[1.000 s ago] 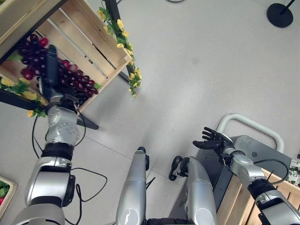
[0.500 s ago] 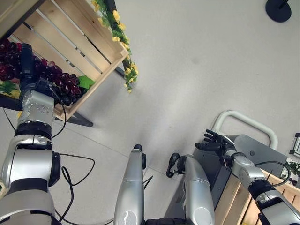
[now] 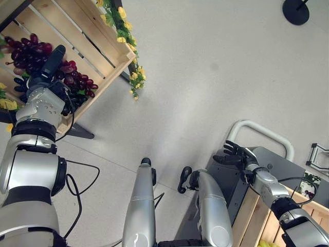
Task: Pick up the fruits from the basket on one side to the basket on the other side
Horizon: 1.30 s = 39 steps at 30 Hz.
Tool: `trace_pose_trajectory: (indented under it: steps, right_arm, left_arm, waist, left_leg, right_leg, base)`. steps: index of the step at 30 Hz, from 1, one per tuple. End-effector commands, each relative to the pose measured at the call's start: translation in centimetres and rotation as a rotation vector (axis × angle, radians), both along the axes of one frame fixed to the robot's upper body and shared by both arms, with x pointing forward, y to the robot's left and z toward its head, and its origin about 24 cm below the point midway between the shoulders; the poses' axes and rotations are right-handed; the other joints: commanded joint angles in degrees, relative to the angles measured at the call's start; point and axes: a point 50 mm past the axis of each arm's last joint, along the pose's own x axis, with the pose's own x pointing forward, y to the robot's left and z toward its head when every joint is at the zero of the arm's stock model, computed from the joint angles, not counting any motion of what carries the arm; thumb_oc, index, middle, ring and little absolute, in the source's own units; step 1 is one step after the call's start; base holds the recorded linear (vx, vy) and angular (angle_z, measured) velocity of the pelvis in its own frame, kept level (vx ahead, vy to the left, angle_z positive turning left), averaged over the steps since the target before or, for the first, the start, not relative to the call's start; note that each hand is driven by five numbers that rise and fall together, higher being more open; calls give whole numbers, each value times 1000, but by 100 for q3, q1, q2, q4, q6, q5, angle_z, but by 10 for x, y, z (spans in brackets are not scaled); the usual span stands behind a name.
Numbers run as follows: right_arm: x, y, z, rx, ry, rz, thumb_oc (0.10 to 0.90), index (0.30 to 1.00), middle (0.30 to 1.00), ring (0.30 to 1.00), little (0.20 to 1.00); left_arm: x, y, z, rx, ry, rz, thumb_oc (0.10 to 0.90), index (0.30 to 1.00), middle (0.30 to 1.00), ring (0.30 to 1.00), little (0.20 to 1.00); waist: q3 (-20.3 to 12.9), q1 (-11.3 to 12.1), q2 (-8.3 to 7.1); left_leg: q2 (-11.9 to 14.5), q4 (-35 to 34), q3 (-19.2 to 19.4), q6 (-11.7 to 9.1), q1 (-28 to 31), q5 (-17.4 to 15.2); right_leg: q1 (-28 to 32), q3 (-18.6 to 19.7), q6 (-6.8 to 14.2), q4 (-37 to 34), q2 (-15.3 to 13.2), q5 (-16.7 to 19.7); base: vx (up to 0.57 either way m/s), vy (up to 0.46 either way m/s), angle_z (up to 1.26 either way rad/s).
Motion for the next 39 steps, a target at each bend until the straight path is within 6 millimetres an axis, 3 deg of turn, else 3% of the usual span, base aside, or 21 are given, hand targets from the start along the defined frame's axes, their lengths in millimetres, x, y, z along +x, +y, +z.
trace_pose_trajectory:
  steps: [1,11,14,17,22,24,29,31,33,34,36,38,39]
  right_arm:
    - [7,4,13,64,-119,-16,800,900,900,900,900]
    - [5,9,11,86,-117,-11,800,900,900,900,900]
    - [6,11,11,92,-116,-9,800,900,900,900,900]
    - [8,8,14,90,-109,-9,800,900,900,900,900]
    - [4,0,14,89,-105,-12,800,900,900,900,900]
    - [4,0,15,89,-106,-16,800,900,900,900,900]
    - [0,-2,11,90,-96,-22,800,900,900,900,900]
    - [0,-2,10,95,-94,-28,800,900,900,900,900]
    - [-3,-2,6,103,-91,-36,800,900,900,900,900]
    - [-6,0,2,112,-91,-42,800,900,900,900,900]
    - [-8,2,-1,121,-94,-48,800,900,900,900,900]
    - [-11,8,-5,135,-97,-57,800,900,900,900,900]
    - [-11,10,-5,141,-98,-61,800,900,900,900,900]
  left_arm:
    - [-19,19,93,143,-254,81,800,900,900,900,900]
    - [-22,25,88,189,-178,94,800,900,900,900,900]
    - [-27,35,81,332,-2,158,800,900,900,900,900]
    - [-40,51,82,674,309,268,800,900,900,900,900]
    - [-55,64,87,872,607,323,800,900,900,900,900]
    - [-60,68,89,880,649,343,800,900,900,900,900]
    - [-56,66,87,862,575,336,800,900,900,900,900]
    - [-47,55,92,845,428,305,800,900,900,900,900]
    - [-36,42,93,765,243,234,800,900,900,900,900]
    - [-25,24,93,674,49,150,800,900,900,900,900]
    - [-18,8,90,593,-95,73,800,900,900,900,900]
    - [-8,-18,73,430,-311,-94,800,900,900,900,900]
    - [-6,-27,64,371,-369,-155,800,900,900,900,900]
  waist:
    - [-66,165,24]
    - [-67,192,-9]
    - [-67,182,4]
    - [-69,176,23]
    - [-68,170,38]
    - [-67,177,35]
    - [-66,161,29]
    - [-66,167,20]
    - [-67,185,15]
    - [-68,209,18]
    - [-66,238,22]
    - [-70,289,24]
    - [-81,318,32]
  left_leg:
    - [113,-1024,569,396,896,99]
    - [122,-1116,557,396,1082,124]
    - [134,-1104,558,394,1141,124]
    - [144,-1177,560,375,1217,181]
    - [179,-1280,582,355,1303,273]
    - [179,-1283,577,351,1298,280]
    - [183,-1275,597,357,1363,253]
    - [176,-1290,597,354,1389,251]
    - [159,-1326,596,354,1461,247]
    - [146,-1372,594,350,1527,251]
    - [150,-1462,623,382,1535,397]
    - [102,-1421,583,355,1703,210]
    - [108,-1505,622,386,1718,351]
  right_leg:
    - [426,455,69,-331,115,822]
    - [617,367,56,-404,103,819]
    - [673,358,35,-406,92,799]
    - [754,330,19,-474,100,787]
    - [848,298,28,-602,101,843]
    - [859,296,20,-613,103,844]
    - [921,300,-4,-621,105,796]
    - [943,312,-12,-632,106,786]
    - [1005,309,-9,-670,105,780]
    - [1069,296,-1,-730,96,790]
    - [1081,225,-57,-828,80,922]
    - [1256,255,1,-821,62,798]
    - [1258,189,-65,-887,43,919]
  base:
    - [-9,-54,2]
    - [-4,-48,1]
    - [-5,-38,1]
    - [-2,-11,0]
    - [0,0,0]
    - [0,0,0]
    - [0,0,0]
    - [0,0,0]
    - [13,-24,0]
    - [22,-47,4]
    - [-15,-60,4]
    - [19,-58,2]
    - [0,0,0]
